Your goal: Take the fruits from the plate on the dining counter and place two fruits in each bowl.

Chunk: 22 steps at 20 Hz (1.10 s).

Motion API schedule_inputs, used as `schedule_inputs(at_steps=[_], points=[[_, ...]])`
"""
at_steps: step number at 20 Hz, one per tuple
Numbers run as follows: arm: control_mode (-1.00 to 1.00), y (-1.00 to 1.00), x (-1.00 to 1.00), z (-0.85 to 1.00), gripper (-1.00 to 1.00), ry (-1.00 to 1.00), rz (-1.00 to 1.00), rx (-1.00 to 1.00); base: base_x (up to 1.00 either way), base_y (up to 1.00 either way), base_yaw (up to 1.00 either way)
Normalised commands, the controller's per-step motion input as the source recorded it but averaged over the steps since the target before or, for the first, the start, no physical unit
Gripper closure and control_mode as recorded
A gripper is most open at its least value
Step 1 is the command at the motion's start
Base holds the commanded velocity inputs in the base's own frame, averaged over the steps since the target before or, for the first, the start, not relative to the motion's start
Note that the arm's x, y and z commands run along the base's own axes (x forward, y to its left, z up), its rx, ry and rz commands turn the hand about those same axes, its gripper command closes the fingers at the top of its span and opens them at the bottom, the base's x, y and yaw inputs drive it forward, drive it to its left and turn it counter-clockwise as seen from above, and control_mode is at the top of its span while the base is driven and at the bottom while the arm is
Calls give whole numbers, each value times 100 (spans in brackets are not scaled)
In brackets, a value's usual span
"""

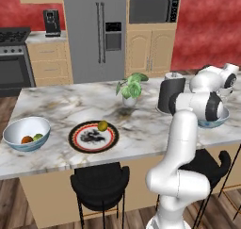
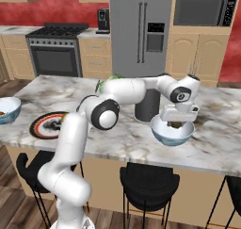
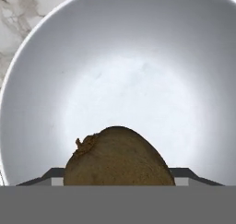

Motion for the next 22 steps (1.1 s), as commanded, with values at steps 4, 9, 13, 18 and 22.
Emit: schedule_inputs(at_steps=[4,9,13,18,22], points=[[-100,0,8,-31,100,6,0,0,0,0,0],[-100,9,0,-33,100,0,0,-6,0,0,0],[-100,2,0,-26,100,0,0,-9,0,0,0],[-100,1,0,-19,100,0,0,-6,0,0,0],[-100,13,0,0,100,0,0,0,0,0,0]])
